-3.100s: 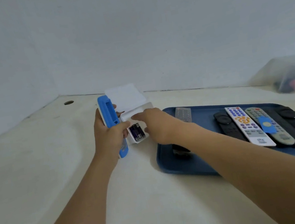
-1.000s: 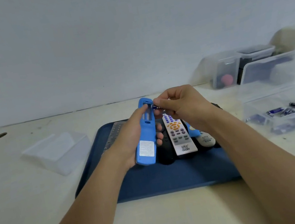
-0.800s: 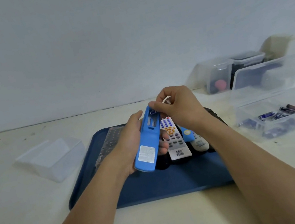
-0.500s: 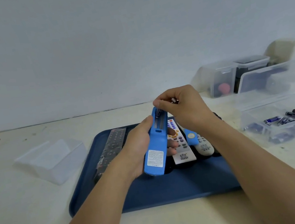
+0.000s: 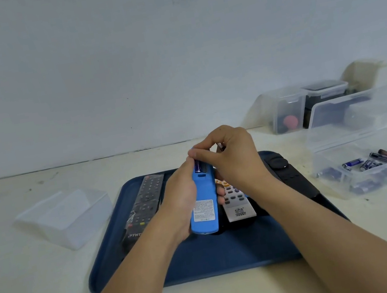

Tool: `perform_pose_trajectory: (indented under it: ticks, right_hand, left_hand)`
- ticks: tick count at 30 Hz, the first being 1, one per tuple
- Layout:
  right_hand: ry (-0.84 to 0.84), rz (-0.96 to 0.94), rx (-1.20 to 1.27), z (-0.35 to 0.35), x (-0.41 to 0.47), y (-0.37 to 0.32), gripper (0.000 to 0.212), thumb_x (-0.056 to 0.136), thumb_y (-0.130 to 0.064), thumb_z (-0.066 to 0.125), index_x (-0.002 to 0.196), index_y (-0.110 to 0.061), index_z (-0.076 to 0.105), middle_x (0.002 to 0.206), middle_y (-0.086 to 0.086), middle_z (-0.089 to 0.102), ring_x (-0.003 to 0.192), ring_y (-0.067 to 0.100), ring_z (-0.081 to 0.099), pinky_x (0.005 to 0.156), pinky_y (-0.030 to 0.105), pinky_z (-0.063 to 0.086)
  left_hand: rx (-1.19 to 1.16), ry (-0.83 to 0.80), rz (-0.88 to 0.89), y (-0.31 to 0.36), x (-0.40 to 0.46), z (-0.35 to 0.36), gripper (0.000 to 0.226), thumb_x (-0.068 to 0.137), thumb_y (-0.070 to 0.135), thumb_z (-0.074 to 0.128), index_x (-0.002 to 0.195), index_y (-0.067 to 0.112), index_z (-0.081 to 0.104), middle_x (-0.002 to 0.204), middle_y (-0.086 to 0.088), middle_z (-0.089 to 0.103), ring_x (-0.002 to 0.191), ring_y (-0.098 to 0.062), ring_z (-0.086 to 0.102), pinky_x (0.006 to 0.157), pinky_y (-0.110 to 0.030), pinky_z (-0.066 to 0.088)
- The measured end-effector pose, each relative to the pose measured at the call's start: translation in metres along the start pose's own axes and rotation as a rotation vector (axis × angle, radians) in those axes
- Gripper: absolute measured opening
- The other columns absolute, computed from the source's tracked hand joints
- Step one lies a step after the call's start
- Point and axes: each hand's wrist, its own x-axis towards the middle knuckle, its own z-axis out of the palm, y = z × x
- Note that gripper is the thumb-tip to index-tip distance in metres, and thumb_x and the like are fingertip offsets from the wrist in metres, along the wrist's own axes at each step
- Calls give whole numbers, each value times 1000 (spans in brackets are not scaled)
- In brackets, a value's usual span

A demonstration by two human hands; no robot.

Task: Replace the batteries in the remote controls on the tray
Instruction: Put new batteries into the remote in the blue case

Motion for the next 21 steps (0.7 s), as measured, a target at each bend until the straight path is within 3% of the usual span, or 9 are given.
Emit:
perform_pose_trajectory:
  ticks: [4,7,10,14,18,21]
  right_hand:
    - [-15,-44,-64,4,-1,-4,9,82,-20,82,88,-19,77,92,-3,63,60,-9,54,55,11,43]
    - [-47,259,269,1,-2,-8,44,79,-21,84,118,-23,63,100,5,63,53,3,58,50,20,48]
    - [-227,549,564,-7,-2,-12,27,85,-22,78,107,-10,67,80,9,69,52,20,50,45,26,46]
    - [-304,560,560,-7,-4,-14,23,90,-31,70,97,-9,68,59,6,56,42,19,37,37,24,33]
    - [-236,636,650,-7,3,-15,33,93,-41,63,93,-8,70,61,0,59,46,14,37,50,27,29]
    - [-111,719,780,-12,11,-9,38,96,-22,42,117,-1,65,76,8,59,50,12,34,50,25,25]
  left_hand:
    - [-130,-23,-4,-1,1,-2,53,103,54,42,100,6,64,65,-13,62,46,-22,58,42,-28,50]
    - [-26,-28,73,1,2,-3,59,105,55,36,108,3,64,64,-15,61,46,-25,58,43,-29,50]
    - [91,-48,160,3,-2,-2,57,105,53,37,115,2,60,63,-18,62,47,-26,60,44,-29,50]
    - [157,-51,245,6,-4,1,43,103,49,45,115,11,61,73,-22,70,52,-28,67,48,-32,56]
    - [168,-7,251,8,-1,-3,33,107,39,45,105,12,63,74,-15,72,54,-24,69,51,-31,58]
    - [181,11,220,6,1,-4,34,107,38,44,107,10,63,69,-10,71,51,-23,66,50,-32,58]
